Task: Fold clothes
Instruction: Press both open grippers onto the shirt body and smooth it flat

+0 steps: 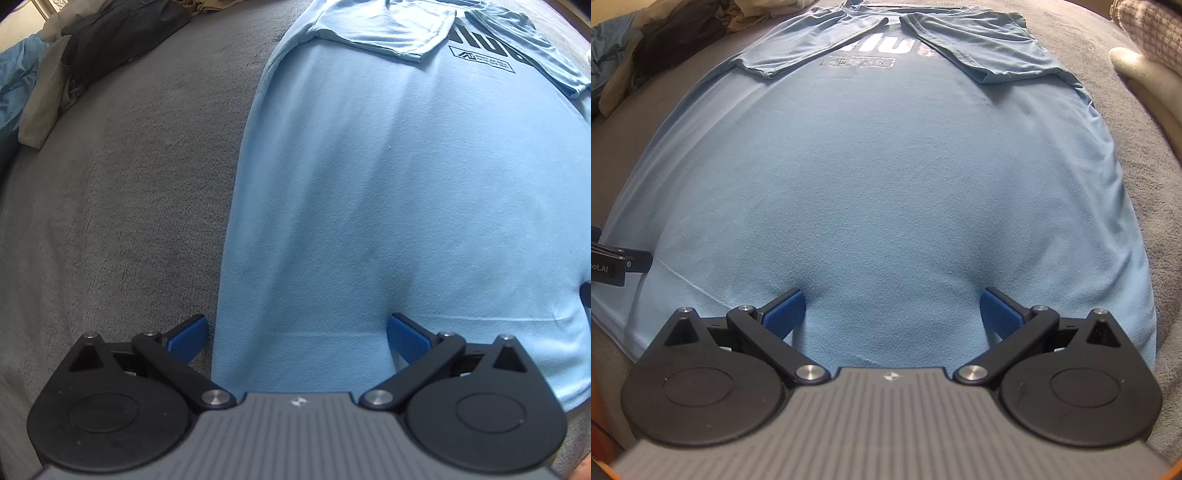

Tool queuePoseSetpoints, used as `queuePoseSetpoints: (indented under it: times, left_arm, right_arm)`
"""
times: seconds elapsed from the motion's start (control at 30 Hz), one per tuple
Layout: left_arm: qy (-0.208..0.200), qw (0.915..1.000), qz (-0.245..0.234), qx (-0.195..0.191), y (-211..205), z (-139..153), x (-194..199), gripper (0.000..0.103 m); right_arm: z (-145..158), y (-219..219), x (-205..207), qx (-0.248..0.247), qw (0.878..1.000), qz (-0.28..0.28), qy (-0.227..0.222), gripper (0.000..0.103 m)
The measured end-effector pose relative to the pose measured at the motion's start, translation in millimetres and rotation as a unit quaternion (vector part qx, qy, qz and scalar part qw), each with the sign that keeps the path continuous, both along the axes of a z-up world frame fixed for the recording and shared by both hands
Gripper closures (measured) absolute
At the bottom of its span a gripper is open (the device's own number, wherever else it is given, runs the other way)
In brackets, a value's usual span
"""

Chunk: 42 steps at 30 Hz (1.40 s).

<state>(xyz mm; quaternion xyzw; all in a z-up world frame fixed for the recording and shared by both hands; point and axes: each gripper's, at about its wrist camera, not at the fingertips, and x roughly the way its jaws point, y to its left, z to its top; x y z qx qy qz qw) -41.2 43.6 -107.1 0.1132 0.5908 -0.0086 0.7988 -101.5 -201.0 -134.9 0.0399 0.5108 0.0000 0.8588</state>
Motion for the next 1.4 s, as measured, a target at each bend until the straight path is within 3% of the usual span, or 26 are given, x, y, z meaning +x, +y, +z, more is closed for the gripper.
queuePoseSetpoints:
  times: [1.0, 1.4]
  left_arm:
    - [-0.002, 1.0000, -0.003, 0.001, -3.2, 0.6, -8.5, 0.000]
    - [0.002, 0.9996, 0.005, -0.028, 1.4, 0.6, -6.8, 0.000]
  right_arm:
    - [0.1, 2.8, -0.9, -0.010, 1.000, 0.004, -0.007, 0.001]
    - [0.1, 4.9, -1.7, -0.016, 1.000, 0.005, -0.010, 0.001]
